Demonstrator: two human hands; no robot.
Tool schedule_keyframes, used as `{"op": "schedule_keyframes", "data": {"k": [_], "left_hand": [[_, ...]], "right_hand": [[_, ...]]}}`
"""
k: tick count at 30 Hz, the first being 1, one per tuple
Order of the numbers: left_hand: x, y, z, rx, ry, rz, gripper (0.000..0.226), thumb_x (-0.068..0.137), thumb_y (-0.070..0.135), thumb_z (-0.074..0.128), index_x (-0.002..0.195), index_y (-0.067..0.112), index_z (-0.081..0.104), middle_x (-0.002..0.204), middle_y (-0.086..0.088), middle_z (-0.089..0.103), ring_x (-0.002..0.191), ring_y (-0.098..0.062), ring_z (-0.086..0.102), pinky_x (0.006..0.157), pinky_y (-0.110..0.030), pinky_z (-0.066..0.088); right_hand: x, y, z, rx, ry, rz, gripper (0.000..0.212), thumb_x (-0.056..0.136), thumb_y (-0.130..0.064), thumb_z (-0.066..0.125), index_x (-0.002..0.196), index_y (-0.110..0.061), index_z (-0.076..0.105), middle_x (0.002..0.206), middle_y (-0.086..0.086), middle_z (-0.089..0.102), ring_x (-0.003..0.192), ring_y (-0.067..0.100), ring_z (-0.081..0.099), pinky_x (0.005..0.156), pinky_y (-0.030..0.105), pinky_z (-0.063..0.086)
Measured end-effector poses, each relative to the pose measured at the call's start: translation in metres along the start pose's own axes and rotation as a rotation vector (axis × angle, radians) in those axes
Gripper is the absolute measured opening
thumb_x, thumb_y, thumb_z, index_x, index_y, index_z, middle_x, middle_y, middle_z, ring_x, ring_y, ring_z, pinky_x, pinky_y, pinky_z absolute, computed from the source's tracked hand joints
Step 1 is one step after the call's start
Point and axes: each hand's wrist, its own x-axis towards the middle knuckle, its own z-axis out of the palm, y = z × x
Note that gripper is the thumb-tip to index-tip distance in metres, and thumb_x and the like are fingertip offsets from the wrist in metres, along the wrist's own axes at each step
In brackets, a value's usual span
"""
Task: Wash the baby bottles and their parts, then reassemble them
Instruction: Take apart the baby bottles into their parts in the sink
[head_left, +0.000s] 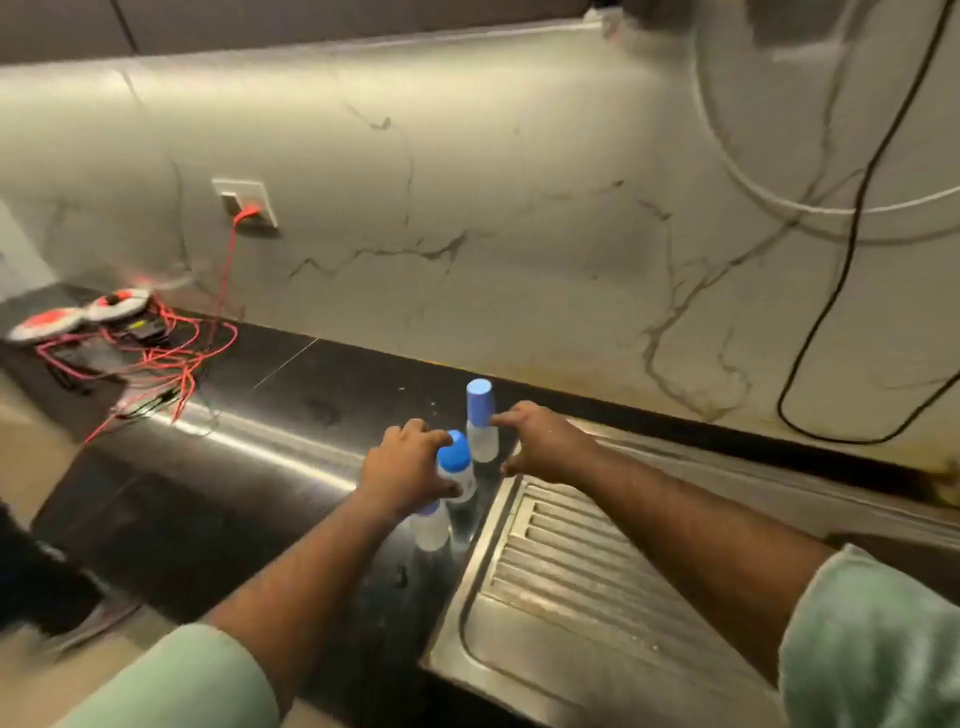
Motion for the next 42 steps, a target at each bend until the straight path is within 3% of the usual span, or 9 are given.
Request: {"op": "schedule_keyframes", "data": {"k": [4,8,13,16,18,21,27,31,42], "left_hand": [[-0.008,-0.029,0.030,-0.230,-0.089,-0.042,0.075,0.079,0.041,0.082,0.144,0.029,0.047,0.135,-0.002,0.053,0.120,-0.022,0.053,0.102,-0.038,0.048],[-0.009,-0.038,0.053,-0.478,0.060,0.004,0.072,0.083,0.013,0.078,0.146,0.022,0.045,0.135,-0.005,0.056,0.121,-0.021,0.056,0.101,-0.037,0.050],[-0.018,-0.040,0.072,-0.753,0.215,-0.038,0.061,0.076,0.007,0.083,0.130,0.014,0.056,0.119,-0.001,0.056,0.110,-0.019,0.059,0.094,-0.033,0.054],[-0.026,-0.029,0.077,-0.848,0.286,-0.015,0.055,0.075,0.010,0.085,0.118,0.026,0.056,0.108,0.017,0.055,0.100,-0.010,0.059,0.087,-0.032,0.056],[-0.033,-0.009,0.078,-0.902,0.260,0.030,0.057,0.075,0.013,0.084,0.116,0.037,0.053,0.105,0.025,0.057,0.095,-0.001,0.060,0.082,-0.025,0.054],[-0.050,0.036,0.089,-0.981,0.148,0.156,0.056,0.075,0.013,0.079,0.121,0.034,0.057,0.104,0.013,0.067,0.088,0.000,0.063,0.080,-0.027,0.054],[-0.086,0.118,0.114,-0.994,-0.025,0.275,0.067,0.080,0.012,0.081,0.140,0.024,0.053,0.127,0.005,0.064,0.113,-0.013,0.062,0.097,-0.031,0.052],[-0.111,0.170,0.126,-0.925,-0.063,0.344,0.077,0.082,0.017,0.082,0.147,0.031,0.043,0.138,0.005,0.059,0.120,-0.012,0.058,0.100,-0.035,0.053],[-0.138,0.216,0.148,-0.822,-0.046,0.302,0.101,0.080,0.013,0.084,0.156,0.038,0.022,0.150,0.000,0.049,0.130,-0.024,0.054,0.098,-0.027,0.045]], "right_hand": [[0.037,-0.031,0.035,-0.096,-0.077,-0.044,0.086,0.080,-0.010,0.074,0.150,-0.031,0.028,0.155,0.003,0.027,0.137,0.028,0.038,0.108,0.042,0.040],[0.070,-0.036,0.063,-0.230,-0.175,-0.045,0.093,0.081,-0.005,0.072,0.152,-0.033,0.019,0.160,0.005,0.014,0.141,0.032,0.030,0.110,0.046,0.039],[0.063,-0.031,0.081,-0.150,-0.094,0.018,0.067,0.082,-0.007,0.071,0.138,-0.026,0.041,0.139,0.006,0.038,0.119,0.028,0.053,0.100,0.038,0.048],[0.034,-0.020,0.068,-0.066,-0.060,0.098,0.057,0.080,-0.012,0.074,0.129,-0.027,0.049,0.130,0.005,0.045,0.112,0.025,0.055,0.094,0.033,0.049],[0.001,-0.003,0.053,-0.024,-0.031,0.165,0.055,0.076,-0.015,0.077,0.124,-0.028,0.052,0.125,0.003,0.048,0.108,0.023,0.056,0.084,0.030,0.047],[-0.074,0.028,0.033,-0.021,-0.002,0.272,0.052,0.073,-0.021,0.077,0.119,-0.032,0.054,0.123,-0.002,0.058,0.100,0.018,0.057,0.076,0.030,0.046],[-0.198,0.075,0.020,-0.124,-0.084,0.476,0.061,0.074,-0.027,0.071,0.131,-0.037,0.052,0.131,-0.006,0.054,0.112,0.019,0.056,0.089,0.037,0.049],[-0.263,0.101,0.024,-0.078,-0.080,0.556,0.057,0.076,-0.024,0.069,0.131,-0.031,0.054,0.130,-0.004,0.052,0.113,0.018,0.054,0.090,0.034,0.048],[-0.306,0.133,0.054,0.021,-0.011,0.562,0.066,0.076,-0.013,0.069,0.136,-0.032,0.048,0.134,-0.004,0.047,0.111,0.023,0.056,0.088,0.038,0.050]]}}
